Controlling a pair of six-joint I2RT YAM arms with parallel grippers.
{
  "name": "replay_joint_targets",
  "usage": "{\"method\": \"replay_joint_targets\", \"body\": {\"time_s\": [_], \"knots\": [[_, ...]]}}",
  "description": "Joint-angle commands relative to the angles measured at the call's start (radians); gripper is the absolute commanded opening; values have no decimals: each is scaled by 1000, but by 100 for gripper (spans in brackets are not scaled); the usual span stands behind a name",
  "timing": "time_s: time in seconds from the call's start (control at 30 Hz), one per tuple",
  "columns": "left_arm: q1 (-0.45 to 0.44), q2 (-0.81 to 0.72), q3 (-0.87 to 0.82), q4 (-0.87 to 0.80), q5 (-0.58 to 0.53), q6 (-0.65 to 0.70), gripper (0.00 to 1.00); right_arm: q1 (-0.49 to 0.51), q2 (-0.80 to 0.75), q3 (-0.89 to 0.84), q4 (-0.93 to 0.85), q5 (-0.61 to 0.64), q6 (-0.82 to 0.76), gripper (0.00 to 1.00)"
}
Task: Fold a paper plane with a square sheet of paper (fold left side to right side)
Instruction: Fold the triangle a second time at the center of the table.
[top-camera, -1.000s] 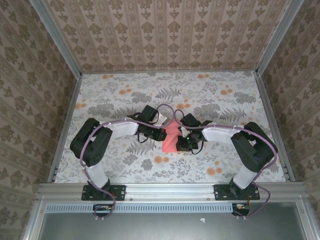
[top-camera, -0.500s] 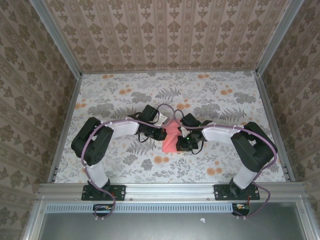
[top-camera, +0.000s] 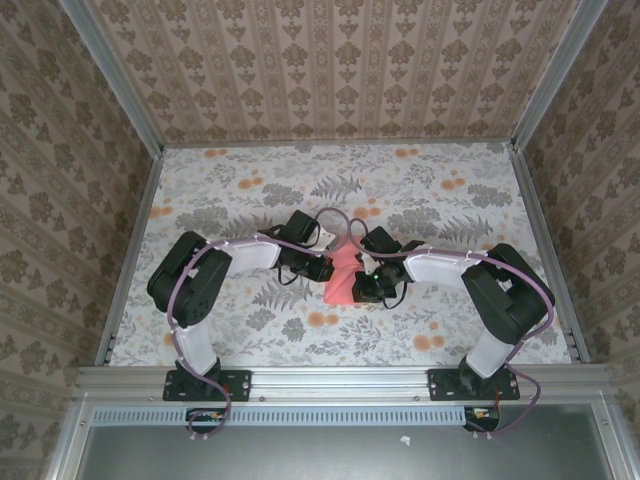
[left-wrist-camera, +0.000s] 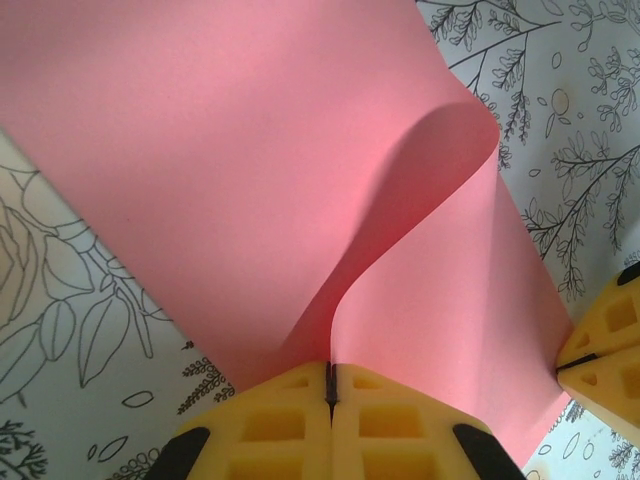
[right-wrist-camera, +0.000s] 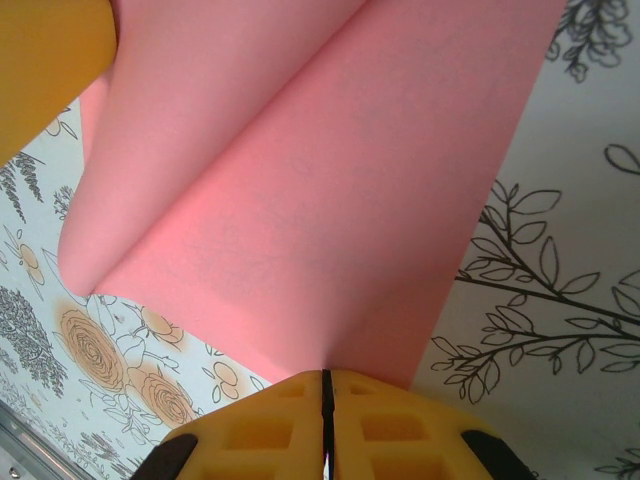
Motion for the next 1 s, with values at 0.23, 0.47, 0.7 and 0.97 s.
{"method": "replay_joint_targets", "body": {"time_s": [0.23, 0.47, 0.7, 0.97], "knots": [[2, 30, 21, -15, -16, 35, 2, -3, 33, 12, -67, 26, -15, 10], [-10, 28, 20, -41, -42, 54, 2, -45, -58, -29, 45, -65, 13, 10], [-27, 32, 19, -46, -59, 57, 1, -119, -140, -93, 241, -181, 112, 10], [-38, 37, 20, -43, -68, 57, 2, -120, -9, -9, 352, -176, 172, 9]]}}
